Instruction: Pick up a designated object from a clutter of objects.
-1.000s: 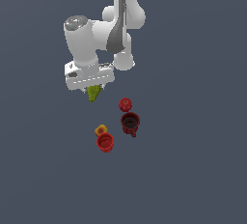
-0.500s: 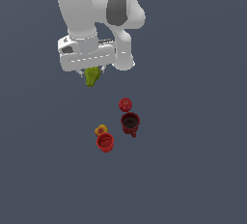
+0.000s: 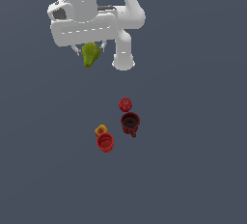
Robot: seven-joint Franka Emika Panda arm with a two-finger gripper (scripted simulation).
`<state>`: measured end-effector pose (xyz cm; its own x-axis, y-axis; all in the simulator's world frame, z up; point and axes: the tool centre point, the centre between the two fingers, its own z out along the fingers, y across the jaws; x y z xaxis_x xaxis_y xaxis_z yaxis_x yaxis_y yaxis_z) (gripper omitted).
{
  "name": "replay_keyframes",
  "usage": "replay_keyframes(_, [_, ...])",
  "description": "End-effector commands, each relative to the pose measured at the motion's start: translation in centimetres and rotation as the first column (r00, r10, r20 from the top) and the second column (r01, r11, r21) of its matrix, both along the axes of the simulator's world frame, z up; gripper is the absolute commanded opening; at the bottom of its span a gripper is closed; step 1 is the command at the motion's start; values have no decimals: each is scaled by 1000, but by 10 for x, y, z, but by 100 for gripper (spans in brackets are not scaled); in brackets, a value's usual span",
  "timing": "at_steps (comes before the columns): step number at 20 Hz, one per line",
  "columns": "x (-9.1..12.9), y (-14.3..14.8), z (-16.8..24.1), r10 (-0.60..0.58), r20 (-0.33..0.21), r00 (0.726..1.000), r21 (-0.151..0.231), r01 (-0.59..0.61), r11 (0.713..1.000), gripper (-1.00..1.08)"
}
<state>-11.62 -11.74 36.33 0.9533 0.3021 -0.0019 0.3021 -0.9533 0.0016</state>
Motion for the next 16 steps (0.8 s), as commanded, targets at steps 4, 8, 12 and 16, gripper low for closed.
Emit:
replay_keyframes(4, [-2,5,46,1,1,1000,1,-1,1000,-100])
replay_keyframes(8, [-2,8,71,1,1,1000,1,-1,1000,-100])
replay_keyframes(12, [-1,10,87,1,1,1000,2,-1,1000,-100])
replay_keyframes(16, [-1,11,96,1,1,1000,2,-1,1000,-100])
